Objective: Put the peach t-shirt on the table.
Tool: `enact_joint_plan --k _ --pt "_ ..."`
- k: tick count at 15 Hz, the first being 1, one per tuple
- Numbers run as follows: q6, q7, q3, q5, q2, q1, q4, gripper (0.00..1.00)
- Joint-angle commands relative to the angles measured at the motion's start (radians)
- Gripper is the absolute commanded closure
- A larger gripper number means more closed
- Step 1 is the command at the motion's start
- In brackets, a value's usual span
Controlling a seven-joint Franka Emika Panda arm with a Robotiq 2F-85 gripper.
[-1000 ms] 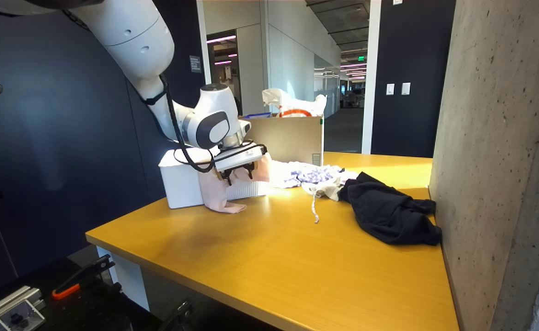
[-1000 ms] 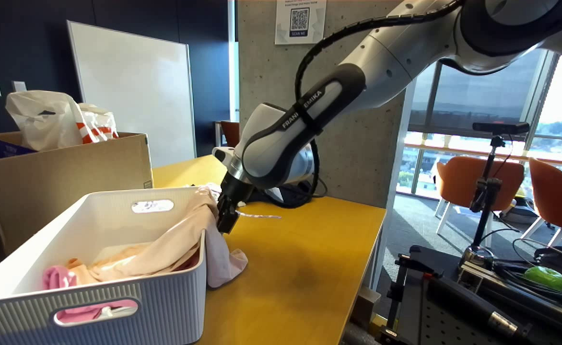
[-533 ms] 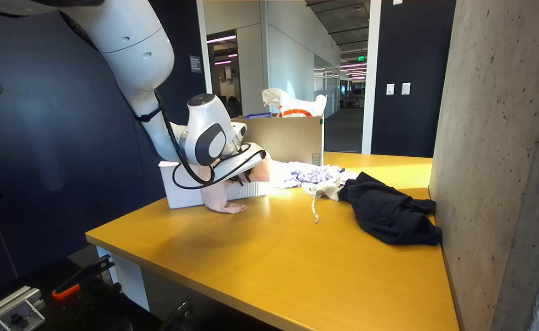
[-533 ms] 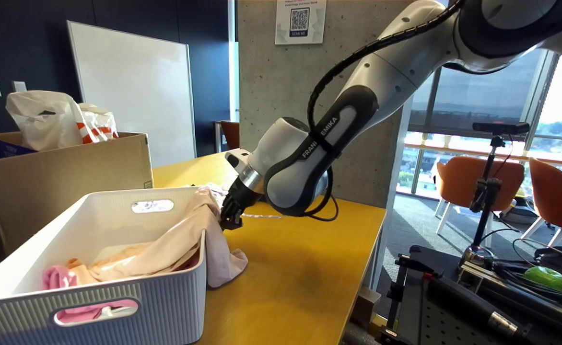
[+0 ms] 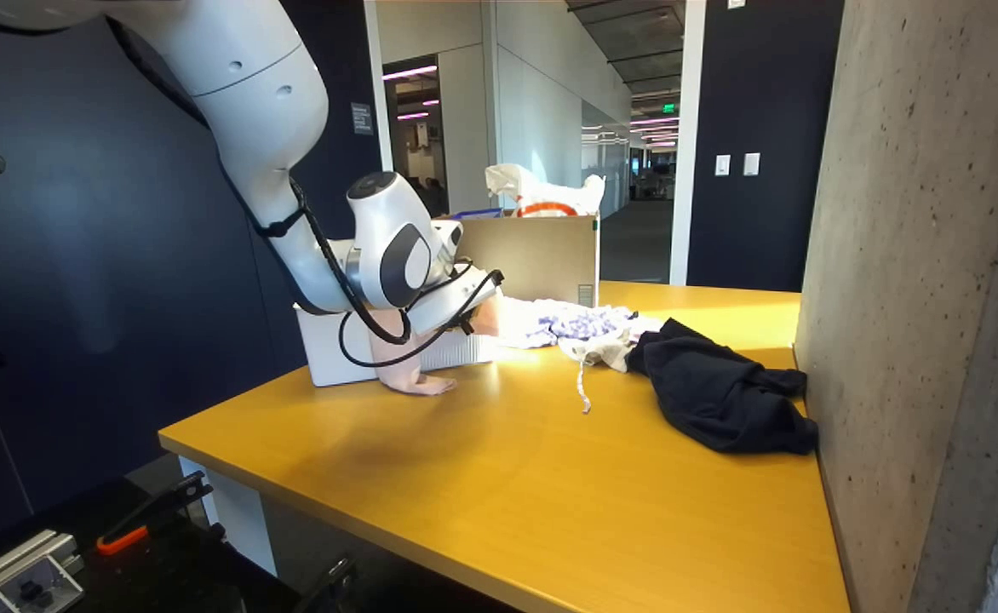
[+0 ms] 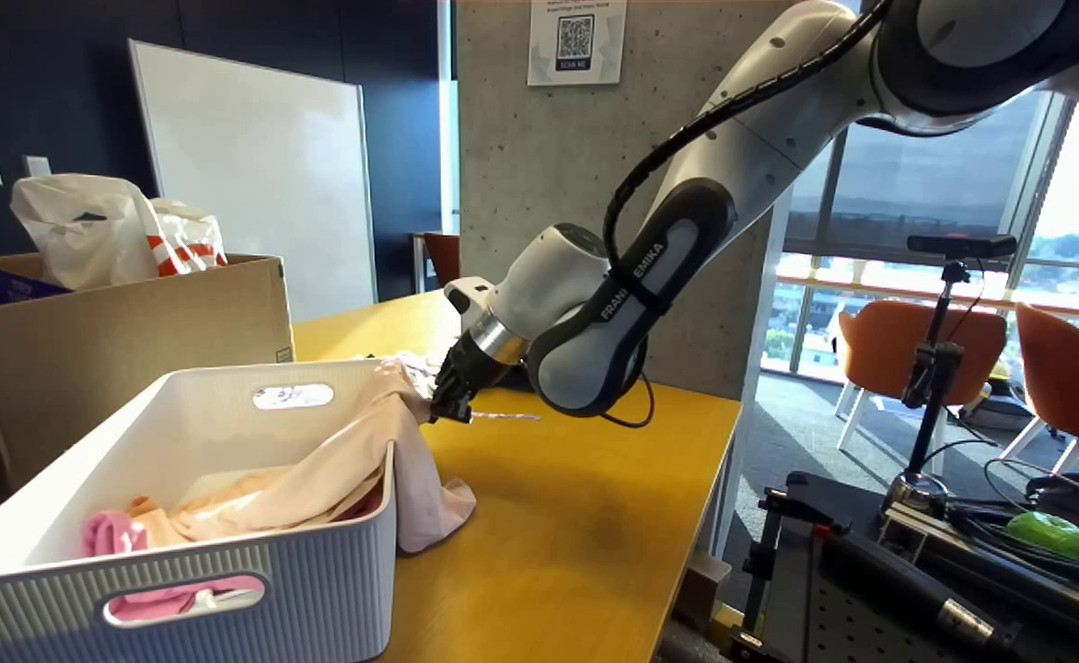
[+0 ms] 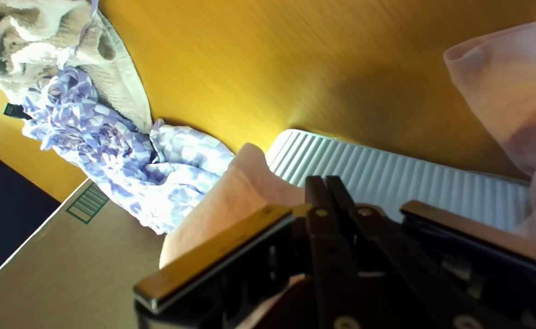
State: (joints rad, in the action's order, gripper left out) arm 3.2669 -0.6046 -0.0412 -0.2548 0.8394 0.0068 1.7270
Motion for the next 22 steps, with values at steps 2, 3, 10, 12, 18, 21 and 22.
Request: enact_joint_plan --k 2,3,10,12,18,21,22 --pt "0.084 0.159 0.155 -0.010 -0.183 0.128 0.240 0.99" --pt "0.110 0.142 0.226 0.063 -0.217 0.200 0.286 0.99" --pt "-0.008 0.129 0.745 0.299 -0.408 0.688 0.444 0.99" --pt "-0.131 0.136 0.779 0.284 -0.427 0.691 0.408 0.99" --pt "-0.307 0.211 0.882 0.272 -0.482 0.675 0.418 0.99" --pt "-0.371 0.223 0.914 0.274 -0.497 0.676 0.439 0.99" --pt "-0.397 0.228 0.918 0.277 -0.494 0.672 0.439 0.99"
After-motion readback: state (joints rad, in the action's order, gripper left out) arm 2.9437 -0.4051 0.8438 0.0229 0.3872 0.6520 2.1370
